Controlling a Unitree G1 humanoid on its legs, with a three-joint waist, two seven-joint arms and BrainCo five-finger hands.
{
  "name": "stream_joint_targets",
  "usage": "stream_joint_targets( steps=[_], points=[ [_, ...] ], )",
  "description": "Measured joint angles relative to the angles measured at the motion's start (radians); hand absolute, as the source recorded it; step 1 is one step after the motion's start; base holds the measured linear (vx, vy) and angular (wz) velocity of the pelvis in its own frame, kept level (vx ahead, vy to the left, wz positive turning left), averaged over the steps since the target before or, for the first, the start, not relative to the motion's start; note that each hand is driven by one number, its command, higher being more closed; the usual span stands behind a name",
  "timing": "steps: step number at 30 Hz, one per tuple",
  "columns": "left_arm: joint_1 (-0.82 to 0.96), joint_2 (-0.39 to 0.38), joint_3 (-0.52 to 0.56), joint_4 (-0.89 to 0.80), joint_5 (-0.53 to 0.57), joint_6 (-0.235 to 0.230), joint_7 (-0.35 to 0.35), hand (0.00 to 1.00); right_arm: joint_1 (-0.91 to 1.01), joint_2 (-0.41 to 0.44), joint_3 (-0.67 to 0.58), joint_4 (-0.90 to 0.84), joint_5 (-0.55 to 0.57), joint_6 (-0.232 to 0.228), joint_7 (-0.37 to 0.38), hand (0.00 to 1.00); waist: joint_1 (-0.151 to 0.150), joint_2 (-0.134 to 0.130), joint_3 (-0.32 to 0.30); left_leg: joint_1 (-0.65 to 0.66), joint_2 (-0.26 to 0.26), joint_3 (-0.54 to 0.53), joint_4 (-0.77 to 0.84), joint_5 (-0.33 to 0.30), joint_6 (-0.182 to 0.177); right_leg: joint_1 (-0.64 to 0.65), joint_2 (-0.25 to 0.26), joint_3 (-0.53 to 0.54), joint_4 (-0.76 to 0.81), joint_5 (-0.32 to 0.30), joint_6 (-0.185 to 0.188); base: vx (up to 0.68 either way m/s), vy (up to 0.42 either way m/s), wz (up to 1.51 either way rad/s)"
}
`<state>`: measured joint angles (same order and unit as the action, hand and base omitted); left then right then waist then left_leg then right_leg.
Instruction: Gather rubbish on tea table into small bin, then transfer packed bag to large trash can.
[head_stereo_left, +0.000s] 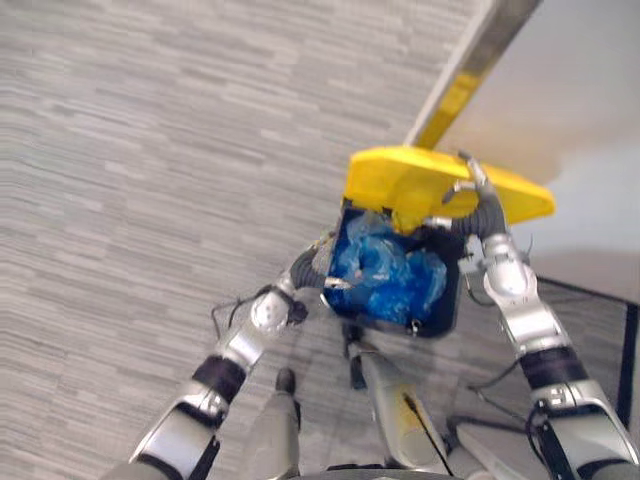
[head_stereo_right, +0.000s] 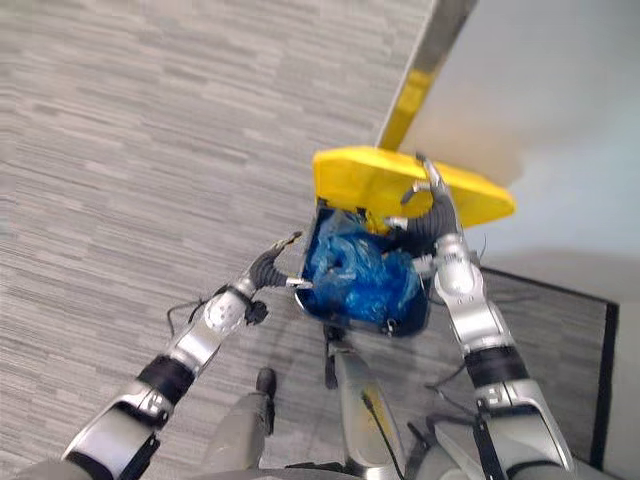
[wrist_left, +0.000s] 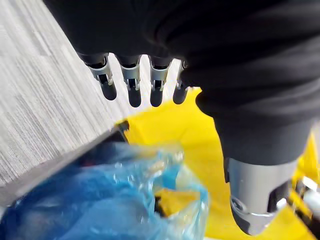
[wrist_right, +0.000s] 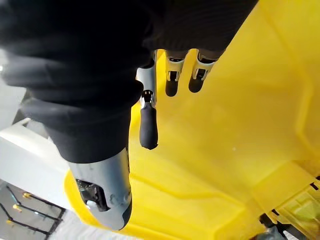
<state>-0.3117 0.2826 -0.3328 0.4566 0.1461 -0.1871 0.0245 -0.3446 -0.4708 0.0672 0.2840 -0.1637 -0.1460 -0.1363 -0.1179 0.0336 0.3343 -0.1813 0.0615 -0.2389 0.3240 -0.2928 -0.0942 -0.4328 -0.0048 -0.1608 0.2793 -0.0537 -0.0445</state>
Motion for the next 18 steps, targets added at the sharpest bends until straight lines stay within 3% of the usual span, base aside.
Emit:
stream_joint_targets(
  steps=[3,8,9,12,15,16,17,18],
  points=[
    [0.169,0.032,0.178,0.001,-0.103,-0.007,-0.004,0.00,0.123,0.005,-0.022,-0.016,-0.009,0.001,0.034,0.00,0.026,0.020,-0.051,0.056,0.008,-0.009,-0.031,0.008,0.000,0.046,-0.002,-0.015,0.010,-0.024,0.004,0.09,-0.008,0.19],
    [0.345,0.064,0.375,0.096,-0.153,-0.004,-0.025,0.00,0.209,0.060,-0.030,-0.015,-0.040,0.018,0.099,0.00,0.058,0.017,-0.076,0.130,0.003,-0.001,-0.026,0.007,0.001,0.108,-0.013,-0.018,0.045,-0.046,0.015,-0.01,-0.005,0.08],
    [0.392,0.050,0.418,0.135,-0.153,0.002,-0.029,0.00,0.234,0.082,-0.030,-0.016,-0.043,0.019,0.120,0.00,0.075,0.011,-0.080,0.155,-0.006,0.009,-0.017,0.006,0.005,0.128,-0.016,-0.006,0.054,-0.046,0.015,-0.08,0.027,-0.09],
    [0.474,0.005,0.497,0.224,-0.156,0.019,-0.046,0.00,0.263,0.121,-0.029,-0.016,-0.044,0.021,0.144,0.00,0.085,-0.010,-0.087,0.195,-0.038,0.045,0.000,0.007,0.029,0.144,-0.032,0.028,0.086,-0.044,0.022,-0.14,0.053,-0.28],
    [0.561,-0.050,0.525,0.250,-0.208,0.037,-0.047,0.00,0.324,0.126,-0.030,-0.027,-0.041,0.023,0.167,0.00,0.095,-0.042,-0.086,0.206,-0.072,0.108,0.042,0.007,0.039,0.147,-0.046,0.080,0.083,-0.023,0.092,-0.26,0.083,-0.47],
    [0.580,-0.058,0.526,0.249,-0.229,0.042,-0.048,0.00,0.372,0.130,-0.030,-0.040,-0.039,0.025,0.177,0.00,0.091,-0.053,-0.087,0.193,-0.070,0.113,0.046,0.026,0.061,0.151,-0.059,0.073,0.053,-0.014,0.135,-0.38,0.087,-0.31],
    [0.585,-0.066,0.528,0.248,-0.239,0.046,-0.047,0.00,0.397,0.134,-0.028,-0.044,-0.031,0.025,0.189,0.00,0.093,-0.042,-0.081,0.190,-0.060,0.122,0.031,0.041,0.068,0.142,-0.069,0.058,0.072,-0.019,0.143,-0.36,0.012,-0.31],
    [0.599,-0.086,0.532,0.246,-0.252,0.048,-0.048,0.00,0.450,0.153,-0.028,-0.045,-0.014,0.025,0.210,0.00,0.093,-0.058,-0.085,0.180,-0.055,0.139,0.000,0.078,0.066,0.084,-0.096,0.045,0.236,-0.036,0.111,-0.28,-0.036,-0.26]
  ],
)
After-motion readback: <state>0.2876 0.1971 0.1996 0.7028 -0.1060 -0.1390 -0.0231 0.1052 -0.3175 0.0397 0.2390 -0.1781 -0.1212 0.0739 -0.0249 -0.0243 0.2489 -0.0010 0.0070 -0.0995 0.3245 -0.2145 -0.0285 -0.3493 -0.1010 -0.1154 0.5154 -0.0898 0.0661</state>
